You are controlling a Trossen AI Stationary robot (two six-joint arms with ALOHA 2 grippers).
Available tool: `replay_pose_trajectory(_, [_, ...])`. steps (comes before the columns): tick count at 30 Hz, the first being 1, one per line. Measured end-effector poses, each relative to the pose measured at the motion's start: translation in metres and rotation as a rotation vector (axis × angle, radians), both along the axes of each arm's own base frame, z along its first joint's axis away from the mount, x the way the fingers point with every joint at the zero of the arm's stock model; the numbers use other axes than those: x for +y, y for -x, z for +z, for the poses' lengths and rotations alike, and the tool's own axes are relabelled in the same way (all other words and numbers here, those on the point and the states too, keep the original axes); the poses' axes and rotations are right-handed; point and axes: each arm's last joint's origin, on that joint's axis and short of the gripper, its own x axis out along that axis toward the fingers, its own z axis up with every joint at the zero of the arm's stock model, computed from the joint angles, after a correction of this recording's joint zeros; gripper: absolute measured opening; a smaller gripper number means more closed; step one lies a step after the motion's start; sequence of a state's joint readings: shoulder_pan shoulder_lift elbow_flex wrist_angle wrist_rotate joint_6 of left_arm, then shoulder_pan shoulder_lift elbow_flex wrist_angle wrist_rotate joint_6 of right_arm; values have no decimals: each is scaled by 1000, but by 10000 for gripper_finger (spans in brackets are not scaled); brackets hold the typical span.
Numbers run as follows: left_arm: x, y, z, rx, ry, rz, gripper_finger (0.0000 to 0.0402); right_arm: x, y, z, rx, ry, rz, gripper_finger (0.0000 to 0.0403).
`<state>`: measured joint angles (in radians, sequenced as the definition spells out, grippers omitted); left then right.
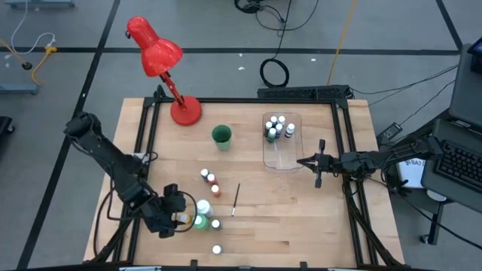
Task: Pick & Place Paint Supplies
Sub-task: Put the yellow paint bottle into the transparent bin
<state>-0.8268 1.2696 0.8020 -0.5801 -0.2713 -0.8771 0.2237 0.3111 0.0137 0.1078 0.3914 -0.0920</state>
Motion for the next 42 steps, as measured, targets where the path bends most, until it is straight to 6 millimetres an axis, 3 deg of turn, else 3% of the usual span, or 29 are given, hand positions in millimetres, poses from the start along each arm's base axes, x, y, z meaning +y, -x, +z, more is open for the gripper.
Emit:
replay_pose_trajectory(7, [3,3,-12,20,-5,19,296,0,0,0,0,2,1,4])
replay_pose_trajectory(19, [0,1,-10,-3,38,-24,289,0,0,0,1,10,2,4])
replay_pose_trajectory(30, [0,1,-10,2,35,-42,183,0,0,0,1,9,2,4])
replay_pose_trajectory(37, [0,1,-9,-15,-4,-117,90,0,0,0,1,10,2,4])
replay_pose_trajectory(42, [5,2,10,-31,52,-139,90,0,0,0,1,9,2,4])
